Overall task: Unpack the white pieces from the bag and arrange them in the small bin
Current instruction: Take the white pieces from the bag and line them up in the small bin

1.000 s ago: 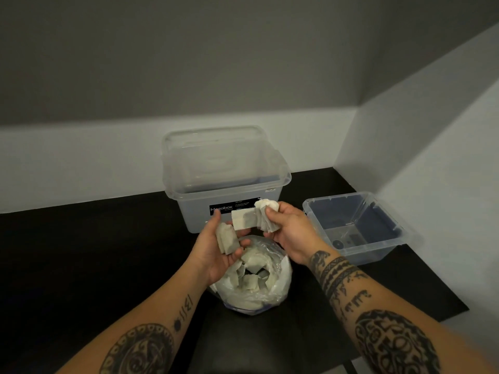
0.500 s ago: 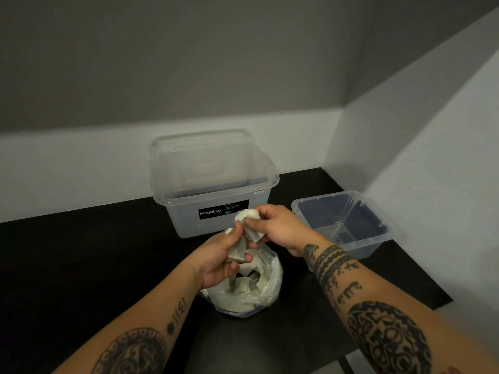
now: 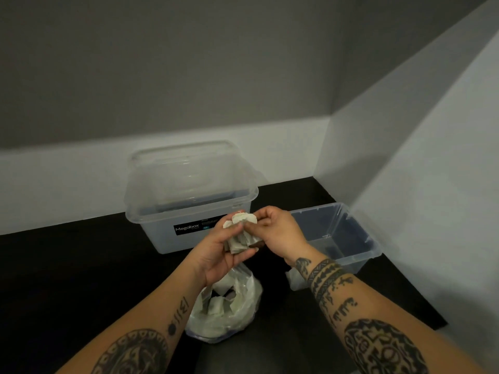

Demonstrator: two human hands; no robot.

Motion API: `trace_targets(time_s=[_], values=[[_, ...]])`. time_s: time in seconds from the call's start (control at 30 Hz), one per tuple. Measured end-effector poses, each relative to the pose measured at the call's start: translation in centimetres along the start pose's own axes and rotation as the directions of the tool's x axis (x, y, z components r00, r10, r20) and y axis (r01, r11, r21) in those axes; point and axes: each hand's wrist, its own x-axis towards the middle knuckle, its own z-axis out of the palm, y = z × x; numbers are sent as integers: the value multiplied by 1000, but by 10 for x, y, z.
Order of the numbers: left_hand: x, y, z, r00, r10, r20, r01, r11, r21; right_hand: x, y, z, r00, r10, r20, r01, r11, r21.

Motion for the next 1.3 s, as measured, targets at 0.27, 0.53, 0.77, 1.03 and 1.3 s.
trace_targets(time_s=[0.27, 0.53, 0.77, 1.03, 1.3], values=[[48, -12, 44, 994, 53, -97, -44, 995, 91, 36, 5, -66, 994, -113, 12, 113, 978, -178], [85, -35, 70, 970, 141, -197, -77, 951, 300, 59, 24, -115, 983, -42, 178, 73, 982, -173], [92, -44, 60, 910, 163, -382, -63, 964, 260, 64, 47, -140, 954, 53, 296, -18, 993, -119], [93, -63, 56, 806, 324, -496, 40, 806, 591, 60, 78, -134, 795, 388, 466, -34, 796, -605], [93, -78, 55, 811, 314, -494, 92, 765, 638, 69, 98, -107, 751, 533, 390, 2, 588, -809]])
